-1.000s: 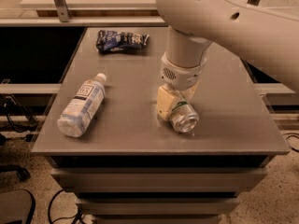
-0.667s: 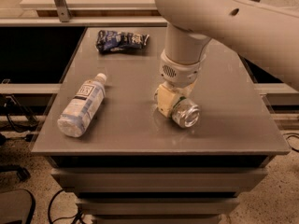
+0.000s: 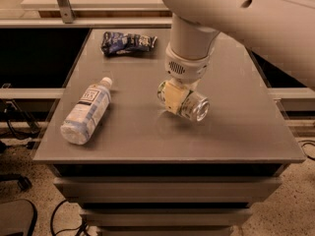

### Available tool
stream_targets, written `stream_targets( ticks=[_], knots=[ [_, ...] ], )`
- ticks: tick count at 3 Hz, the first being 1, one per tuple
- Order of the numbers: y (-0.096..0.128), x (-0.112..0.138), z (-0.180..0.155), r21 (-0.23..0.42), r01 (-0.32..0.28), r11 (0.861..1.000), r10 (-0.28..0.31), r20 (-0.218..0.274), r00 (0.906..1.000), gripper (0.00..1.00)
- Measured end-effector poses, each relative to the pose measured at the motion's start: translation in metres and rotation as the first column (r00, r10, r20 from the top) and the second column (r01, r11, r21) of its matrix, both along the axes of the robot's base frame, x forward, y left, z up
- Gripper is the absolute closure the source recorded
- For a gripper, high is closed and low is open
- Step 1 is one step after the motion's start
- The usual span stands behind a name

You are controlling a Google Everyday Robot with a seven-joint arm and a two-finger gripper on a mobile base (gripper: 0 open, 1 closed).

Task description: Move 7up can near blue chip bag

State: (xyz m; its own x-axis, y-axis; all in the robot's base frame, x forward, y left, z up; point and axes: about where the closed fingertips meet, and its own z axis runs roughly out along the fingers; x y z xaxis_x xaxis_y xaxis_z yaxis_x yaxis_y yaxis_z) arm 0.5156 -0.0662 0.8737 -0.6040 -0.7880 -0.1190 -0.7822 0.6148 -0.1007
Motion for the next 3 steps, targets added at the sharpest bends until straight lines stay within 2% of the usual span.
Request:
stream_targets(
  ticks=[2,3],
  knots=[
    [0.013,0.044,0.015,-0.025,-0.068,0.997,0.070,0.059,0.9958,1.00],
    [0.027,0.073,0.030,-0.042,-0.118,0.992,0.122,0.106,0.9869,1.00]
  ],
)
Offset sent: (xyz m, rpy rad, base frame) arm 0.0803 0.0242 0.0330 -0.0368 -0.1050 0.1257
